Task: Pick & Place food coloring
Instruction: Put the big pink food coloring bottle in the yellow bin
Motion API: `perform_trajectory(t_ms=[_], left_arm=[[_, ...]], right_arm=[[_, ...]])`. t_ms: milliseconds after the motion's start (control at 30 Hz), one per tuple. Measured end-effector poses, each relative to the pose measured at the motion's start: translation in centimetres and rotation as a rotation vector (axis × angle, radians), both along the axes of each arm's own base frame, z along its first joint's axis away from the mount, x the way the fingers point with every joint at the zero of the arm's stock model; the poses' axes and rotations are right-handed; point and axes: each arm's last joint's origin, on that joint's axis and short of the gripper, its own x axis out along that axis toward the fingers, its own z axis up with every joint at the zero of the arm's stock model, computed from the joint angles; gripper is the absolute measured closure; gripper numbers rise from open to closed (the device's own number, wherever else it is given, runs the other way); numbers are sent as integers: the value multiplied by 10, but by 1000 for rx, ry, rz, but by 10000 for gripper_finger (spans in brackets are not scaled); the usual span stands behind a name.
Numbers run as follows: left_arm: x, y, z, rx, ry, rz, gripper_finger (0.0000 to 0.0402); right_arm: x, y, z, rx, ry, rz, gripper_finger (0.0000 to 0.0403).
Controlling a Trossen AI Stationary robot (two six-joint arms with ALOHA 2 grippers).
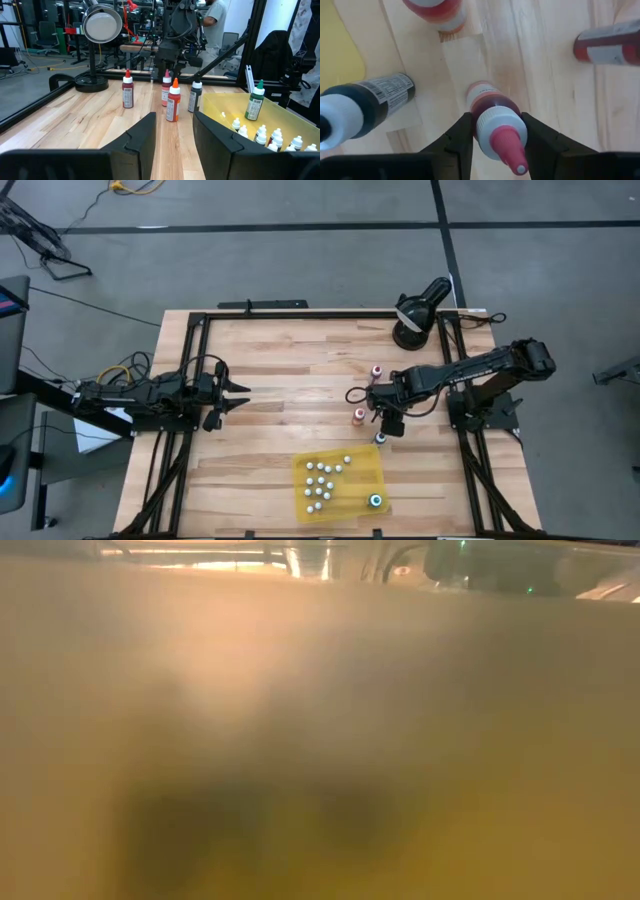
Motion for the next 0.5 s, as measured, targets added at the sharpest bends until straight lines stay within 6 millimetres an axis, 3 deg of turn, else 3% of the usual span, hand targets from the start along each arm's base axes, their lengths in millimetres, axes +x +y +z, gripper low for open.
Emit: perform_trajectory(t_ms=[200,500], left_arm=[[0,0,0,0,0,0,281],[0,0,0,0,0,0,281]], right_arm=[[-5,2,9,38,-24,-76,283],[-25,0,55,49,-97,-108,283]])
